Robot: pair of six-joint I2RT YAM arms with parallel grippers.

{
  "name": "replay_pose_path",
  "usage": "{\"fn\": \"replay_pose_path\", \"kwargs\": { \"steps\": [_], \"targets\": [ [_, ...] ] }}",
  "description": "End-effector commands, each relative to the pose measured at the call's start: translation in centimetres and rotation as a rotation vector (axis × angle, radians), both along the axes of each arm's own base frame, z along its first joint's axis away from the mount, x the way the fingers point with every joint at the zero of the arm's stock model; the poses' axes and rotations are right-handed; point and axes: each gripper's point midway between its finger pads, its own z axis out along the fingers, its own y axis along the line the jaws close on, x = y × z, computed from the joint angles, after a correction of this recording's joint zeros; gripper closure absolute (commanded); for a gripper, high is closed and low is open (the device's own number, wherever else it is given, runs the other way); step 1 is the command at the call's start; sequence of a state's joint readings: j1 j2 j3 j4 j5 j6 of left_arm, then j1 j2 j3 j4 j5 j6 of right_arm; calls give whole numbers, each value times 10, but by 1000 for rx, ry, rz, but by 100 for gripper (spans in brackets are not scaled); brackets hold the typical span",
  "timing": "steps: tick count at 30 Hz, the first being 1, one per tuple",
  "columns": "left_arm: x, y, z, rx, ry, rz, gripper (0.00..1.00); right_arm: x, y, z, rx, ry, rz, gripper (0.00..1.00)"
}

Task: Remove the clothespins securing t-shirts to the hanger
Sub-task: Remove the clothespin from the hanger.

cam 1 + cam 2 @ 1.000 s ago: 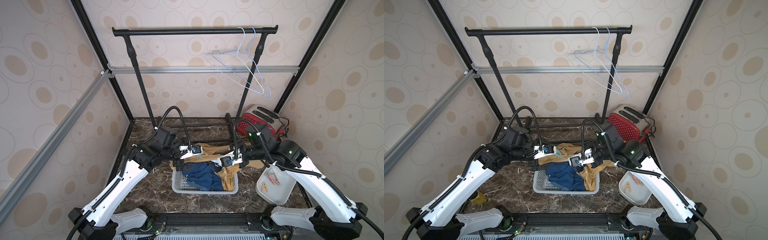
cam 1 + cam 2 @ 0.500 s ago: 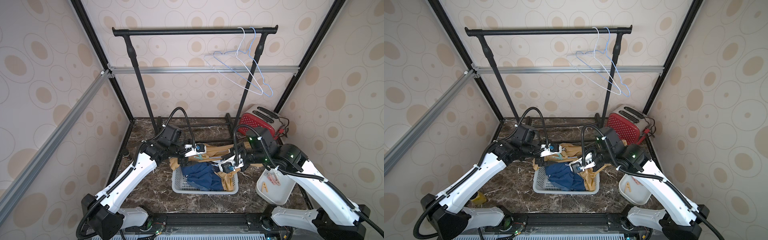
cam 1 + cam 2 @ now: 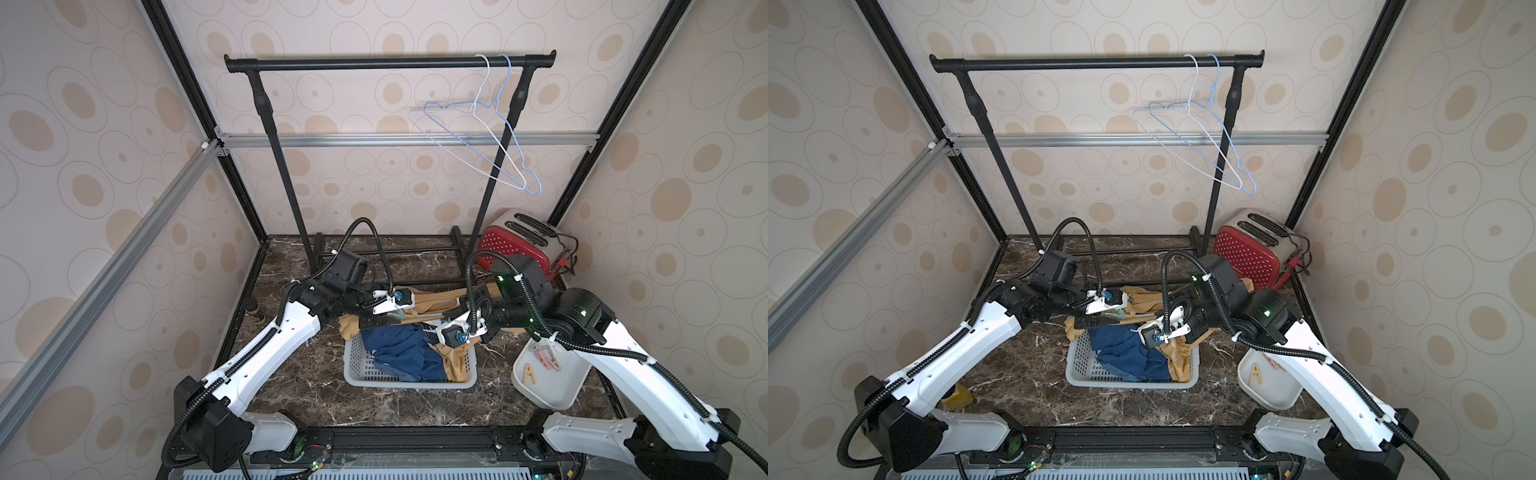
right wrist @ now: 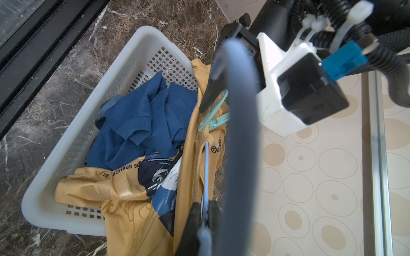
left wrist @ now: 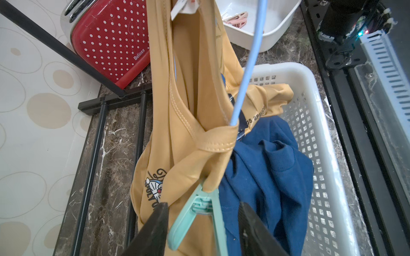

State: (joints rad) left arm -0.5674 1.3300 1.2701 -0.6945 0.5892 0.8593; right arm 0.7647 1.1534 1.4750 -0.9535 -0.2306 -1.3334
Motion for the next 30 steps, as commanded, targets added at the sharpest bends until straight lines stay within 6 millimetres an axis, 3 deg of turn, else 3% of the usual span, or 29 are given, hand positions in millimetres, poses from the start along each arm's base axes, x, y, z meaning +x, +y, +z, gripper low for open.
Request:
{"fn": "replay_pose_path", "kwargs": {
  "steps": [1, 12, 30],
  "targets": [
    [0, -2, 1, -12, -6, -19, 56, -2, 0, 3, -5, -31, 20, 100],
    [-2, 2, 9, -14, -6, -6, 79, 2, -1, -3, -25, -30, 5, 100],
    [-8, 36, 57, -33, -113, 117, 79, 17, 5, -9, -7, -7, -67, 100]
  ]
}}
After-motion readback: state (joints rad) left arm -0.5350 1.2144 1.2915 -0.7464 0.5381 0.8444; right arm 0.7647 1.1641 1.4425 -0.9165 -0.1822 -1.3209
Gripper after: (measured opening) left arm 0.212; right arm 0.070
